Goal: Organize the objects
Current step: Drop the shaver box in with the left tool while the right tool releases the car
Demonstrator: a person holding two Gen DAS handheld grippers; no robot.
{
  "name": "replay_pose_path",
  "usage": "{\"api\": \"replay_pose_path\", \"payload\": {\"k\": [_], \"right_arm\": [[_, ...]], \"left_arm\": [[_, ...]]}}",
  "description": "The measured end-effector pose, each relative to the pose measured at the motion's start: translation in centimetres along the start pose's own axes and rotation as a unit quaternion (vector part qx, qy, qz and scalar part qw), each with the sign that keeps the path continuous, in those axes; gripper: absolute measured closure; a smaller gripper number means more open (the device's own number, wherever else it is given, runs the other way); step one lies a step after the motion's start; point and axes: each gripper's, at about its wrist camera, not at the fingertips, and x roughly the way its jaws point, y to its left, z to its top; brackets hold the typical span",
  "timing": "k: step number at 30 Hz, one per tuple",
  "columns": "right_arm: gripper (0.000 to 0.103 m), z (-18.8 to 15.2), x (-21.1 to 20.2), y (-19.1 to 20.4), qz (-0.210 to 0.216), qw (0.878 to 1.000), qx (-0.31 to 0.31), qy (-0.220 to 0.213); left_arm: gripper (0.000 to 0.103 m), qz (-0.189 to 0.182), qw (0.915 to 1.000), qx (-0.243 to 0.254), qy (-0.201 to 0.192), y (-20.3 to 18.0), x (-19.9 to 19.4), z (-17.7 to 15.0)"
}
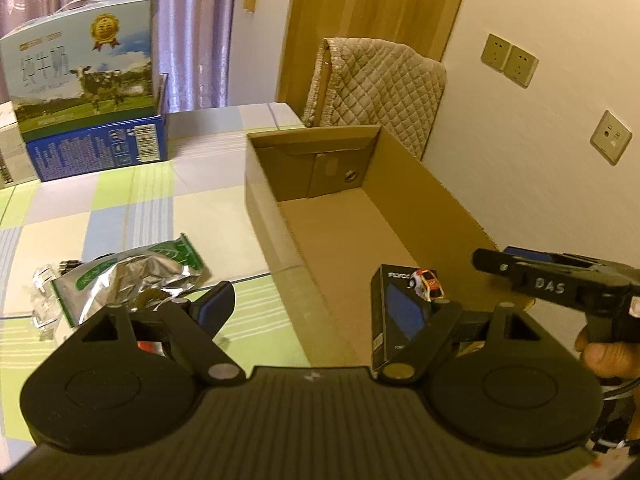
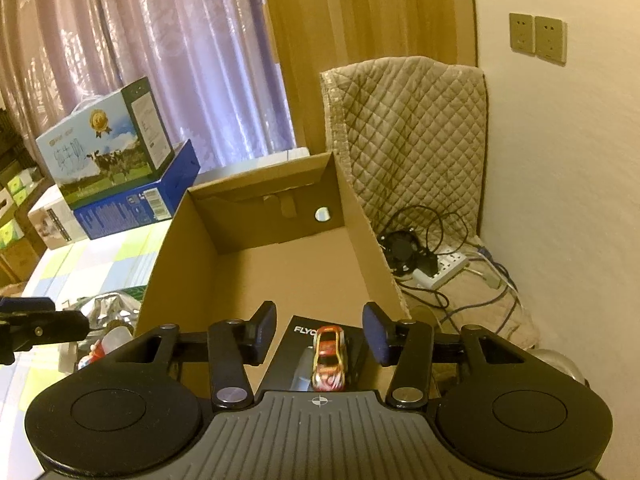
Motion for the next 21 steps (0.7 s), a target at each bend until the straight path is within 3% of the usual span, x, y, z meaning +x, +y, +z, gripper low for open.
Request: {"api": "replay_pose_path", "payload": {"k": [9,21], "right_arm": [[0.056,-0.2,-2.6,2.4,0.009,1.0,-0.008,-0.009],[0.046,-2.0,-6.6,9.9,0.087,0.995,-0.029,-0.022]], "left_arm": [[0.021,0.018,0.9996,-0.019,-0.009,2.5,-3.2,-1.5],[0.015,0.072,0.9962,-0.042,-0.027,8.7,-9.9,-4.8]]}}
